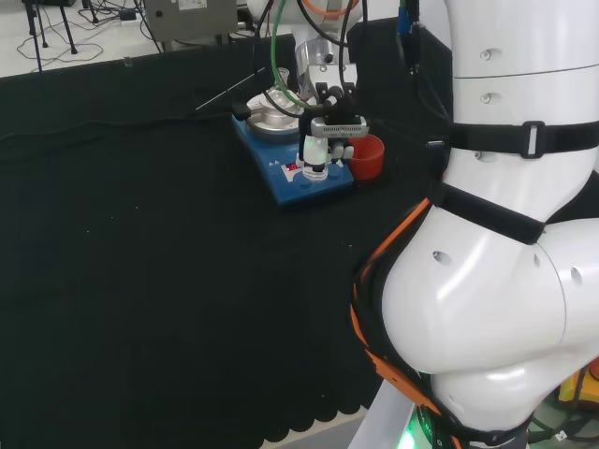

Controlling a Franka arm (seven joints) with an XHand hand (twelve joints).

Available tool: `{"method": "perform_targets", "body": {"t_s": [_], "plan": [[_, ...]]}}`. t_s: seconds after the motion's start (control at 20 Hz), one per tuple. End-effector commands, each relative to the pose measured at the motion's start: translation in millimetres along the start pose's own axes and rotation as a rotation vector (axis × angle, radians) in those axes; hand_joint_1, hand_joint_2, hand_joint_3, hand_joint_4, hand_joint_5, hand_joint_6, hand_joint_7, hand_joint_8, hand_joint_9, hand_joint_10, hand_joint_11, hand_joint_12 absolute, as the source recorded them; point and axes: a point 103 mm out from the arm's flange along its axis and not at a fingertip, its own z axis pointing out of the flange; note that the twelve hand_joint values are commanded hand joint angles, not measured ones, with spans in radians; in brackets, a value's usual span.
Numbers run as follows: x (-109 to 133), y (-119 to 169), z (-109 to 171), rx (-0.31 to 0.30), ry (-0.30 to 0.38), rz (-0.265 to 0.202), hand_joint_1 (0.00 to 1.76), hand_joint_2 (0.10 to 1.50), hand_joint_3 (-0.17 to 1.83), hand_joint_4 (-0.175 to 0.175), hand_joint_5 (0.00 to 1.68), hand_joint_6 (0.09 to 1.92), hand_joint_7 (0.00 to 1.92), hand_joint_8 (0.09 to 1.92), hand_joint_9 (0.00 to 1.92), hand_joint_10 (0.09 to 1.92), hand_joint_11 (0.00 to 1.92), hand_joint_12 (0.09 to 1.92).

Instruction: Turn on the heater.

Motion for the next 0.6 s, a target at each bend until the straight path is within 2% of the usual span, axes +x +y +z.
{"method": "perform_targets", "body": {"t_s": [0.05,0.6], "plan": [[1,6,1,0.009,-0.006,0.001,1.45,0.63,1.07,-0.041,0.35,0.09,1.75,1.44,1.82,1.46,1.69,1.56],[-5,20,-1,0.028,-0.002,0.005,1.45,0.63,1.07,-0.04,0.36,0.09,1.74,1.45,1.82,1.47,1.69,1.56]]}}
